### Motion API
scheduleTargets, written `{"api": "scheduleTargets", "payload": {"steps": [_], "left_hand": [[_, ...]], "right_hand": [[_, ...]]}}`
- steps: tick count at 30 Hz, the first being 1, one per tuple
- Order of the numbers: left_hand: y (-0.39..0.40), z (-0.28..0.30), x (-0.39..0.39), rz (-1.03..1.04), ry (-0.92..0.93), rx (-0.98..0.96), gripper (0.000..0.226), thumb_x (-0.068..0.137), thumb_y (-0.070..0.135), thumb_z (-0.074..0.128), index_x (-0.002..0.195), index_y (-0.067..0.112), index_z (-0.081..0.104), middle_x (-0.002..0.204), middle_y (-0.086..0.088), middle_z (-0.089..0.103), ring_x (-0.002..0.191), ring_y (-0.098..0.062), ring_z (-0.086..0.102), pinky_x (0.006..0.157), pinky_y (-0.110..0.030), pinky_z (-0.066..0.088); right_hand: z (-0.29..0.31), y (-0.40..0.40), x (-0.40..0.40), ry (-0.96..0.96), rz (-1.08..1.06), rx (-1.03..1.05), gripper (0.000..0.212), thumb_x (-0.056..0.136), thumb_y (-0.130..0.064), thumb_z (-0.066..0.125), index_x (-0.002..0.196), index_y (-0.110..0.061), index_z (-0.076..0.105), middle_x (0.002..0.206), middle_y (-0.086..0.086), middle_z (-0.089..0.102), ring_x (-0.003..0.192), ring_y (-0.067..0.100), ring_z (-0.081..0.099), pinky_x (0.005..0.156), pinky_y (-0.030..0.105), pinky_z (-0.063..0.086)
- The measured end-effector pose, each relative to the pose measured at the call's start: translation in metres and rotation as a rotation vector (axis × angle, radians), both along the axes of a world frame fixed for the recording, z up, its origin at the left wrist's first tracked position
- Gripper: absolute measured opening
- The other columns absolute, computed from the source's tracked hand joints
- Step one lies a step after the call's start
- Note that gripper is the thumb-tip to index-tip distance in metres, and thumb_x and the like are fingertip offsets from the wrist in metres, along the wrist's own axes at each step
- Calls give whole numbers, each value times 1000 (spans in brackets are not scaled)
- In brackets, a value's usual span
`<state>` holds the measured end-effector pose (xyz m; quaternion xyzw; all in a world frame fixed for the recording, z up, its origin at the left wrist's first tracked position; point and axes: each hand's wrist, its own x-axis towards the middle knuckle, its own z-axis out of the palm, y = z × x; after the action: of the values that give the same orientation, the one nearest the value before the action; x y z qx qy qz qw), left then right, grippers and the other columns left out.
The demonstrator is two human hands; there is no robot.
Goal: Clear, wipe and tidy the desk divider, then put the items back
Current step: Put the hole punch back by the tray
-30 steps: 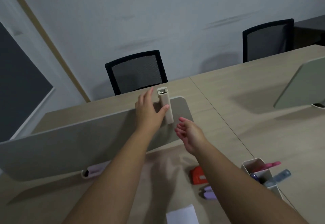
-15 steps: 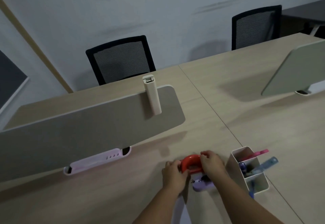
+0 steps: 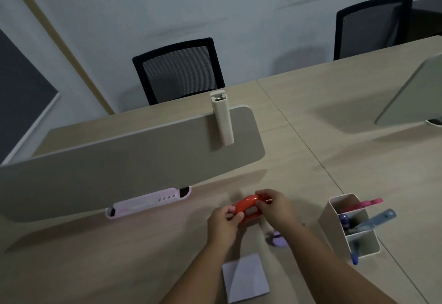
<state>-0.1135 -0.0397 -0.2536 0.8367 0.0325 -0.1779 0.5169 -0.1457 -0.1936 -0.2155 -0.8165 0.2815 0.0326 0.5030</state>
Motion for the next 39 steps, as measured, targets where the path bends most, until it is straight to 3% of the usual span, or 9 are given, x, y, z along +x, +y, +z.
{"api": "scheduleTargets", "payload": {"steps": [6,12,17,21,24,28,31,35,39], "left_hand": [[69,5,21,132,6,97,16,81,20,75,72,27,64,83,0,73,84,-24,69,85,-38,56],[133,-1,40,209,-26,217,12,86,17,70,78,20,62,87,-5,70,87,-27,67,79,-32,50],[163,-14,59,383,-64,88,16,83,10,71,76,23,65,88,-5,73,88,-30,69,89,-41,54],[165,-24,75,479,-94,38,16,84,10,72,96,18,66,97,-3,69,96,-25,66,96,-39,51],[159,-28,66,607,-130,22,40,81,16,77,117,11,60,103,-2,67,92,-19,64,87,-30,48],[133,-45,28,735,-108,-34,49,75,17,79,118,16,53,102,-12,67,79,-21,64,83,-37,55],[92,-53,-7,570,-75,-95,40,75,16,77,107,27,55,97,-6,64,86,-22,65,85,-43,57],[32,-43,-42,83,-91,-68,35,72,25,79,100,31,57,106,-3,61,97,-16,60,92,-40,53],[-20,-26,-59,-519,-237,318,73,59,61,64,123,26,58,123,2,60,114,-22,52,100,-30,39]], "right_hand": [[0,61,27,28,178,-10,35,80,-9,62,114,-17,68,114,7,70,106,21,64,85,18,40],[-11,129,57,22,304,22,34,84,-6,57,116,-13,66,119,8,68,110,22,62,81,13,35],[-14,159,84,-36,329,15,30,85,-8,59,112,-15,69,110,8,72,102,23,65,75,14,35],[-19,168,99,-72,282,30,28,84,-8,62,110,-12,69,107,8,72,102,23,65,74,13,35],[-20,162,95,-67,272,13,25,82,-18,67,106,-15,69,92,3,68,94,22,65,73,17,38],[-25,110,64,11,275,-94,32,82,-24,67,113,-17,66,104,8,67,88,18,62,68,15,43],[-27,52,18,35,146,-236,28,82,-16,64,110,-15,69,111,16,65,100,30,63,88,28,45],[-29,5,-56,55,-176,-311,32,83,-10,59,115,-11,65,129,20,48,118,37,49,103,39,39],[-37,-2,-102,69,-262,-251,49,82,-15,57,130,-9,51,128,22,50,121,41,45,102,41,34]]}}
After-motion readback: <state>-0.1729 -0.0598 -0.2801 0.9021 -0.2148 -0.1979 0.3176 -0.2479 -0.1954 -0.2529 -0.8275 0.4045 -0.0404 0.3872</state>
